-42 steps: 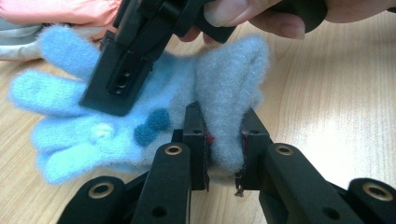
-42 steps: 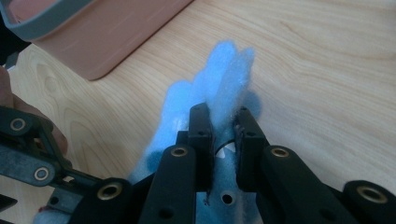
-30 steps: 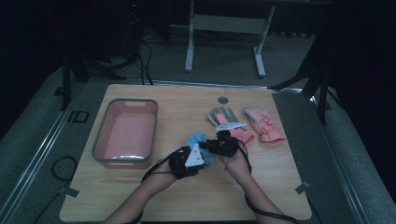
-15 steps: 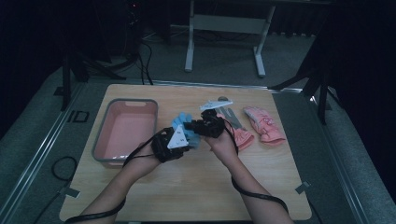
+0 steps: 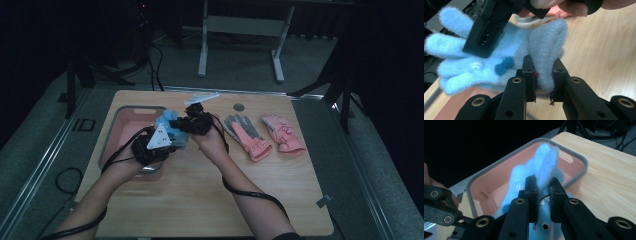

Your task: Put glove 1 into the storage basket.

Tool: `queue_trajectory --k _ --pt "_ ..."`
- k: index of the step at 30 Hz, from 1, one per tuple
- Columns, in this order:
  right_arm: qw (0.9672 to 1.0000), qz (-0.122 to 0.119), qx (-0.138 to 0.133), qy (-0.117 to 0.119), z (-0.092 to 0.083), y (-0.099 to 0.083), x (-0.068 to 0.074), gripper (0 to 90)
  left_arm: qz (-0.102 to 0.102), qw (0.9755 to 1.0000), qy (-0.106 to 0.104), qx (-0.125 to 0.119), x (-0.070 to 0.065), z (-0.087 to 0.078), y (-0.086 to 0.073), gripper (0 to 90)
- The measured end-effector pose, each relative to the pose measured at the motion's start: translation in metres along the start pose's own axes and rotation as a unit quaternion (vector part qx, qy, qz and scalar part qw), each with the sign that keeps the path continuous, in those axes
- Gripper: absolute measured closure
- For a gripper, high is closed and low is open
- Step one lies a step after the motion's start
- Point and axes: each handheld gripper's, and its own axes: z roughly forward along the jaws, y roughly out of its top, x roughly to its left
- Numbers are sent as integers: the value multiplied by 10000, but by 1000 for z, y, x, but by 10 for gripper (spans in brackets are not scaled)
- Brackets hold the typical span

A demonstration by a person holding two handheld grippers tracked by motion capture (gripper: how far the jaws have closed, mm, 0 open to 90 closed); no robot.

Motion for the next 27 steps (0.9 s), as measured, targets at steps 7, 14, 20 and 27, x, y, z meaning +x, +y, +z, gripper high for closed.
queue_trajectory --k 7,14,20,27 --pt "9999 -63 63 131 30 13 14 805 -34 9997 172 162 13 -13 -22 784" --pt "9995 -72 131 273 62 21 28 806 -278 9989 231 302 27 -23 -50 784" --pt "9992 37 237 335 88 18 30 805 -460 9979 229 401 36 -19 -72 784" --pt "9984 101 519 182 114 1 23 805 -493 9962 -17 722 42 1 -92 784"
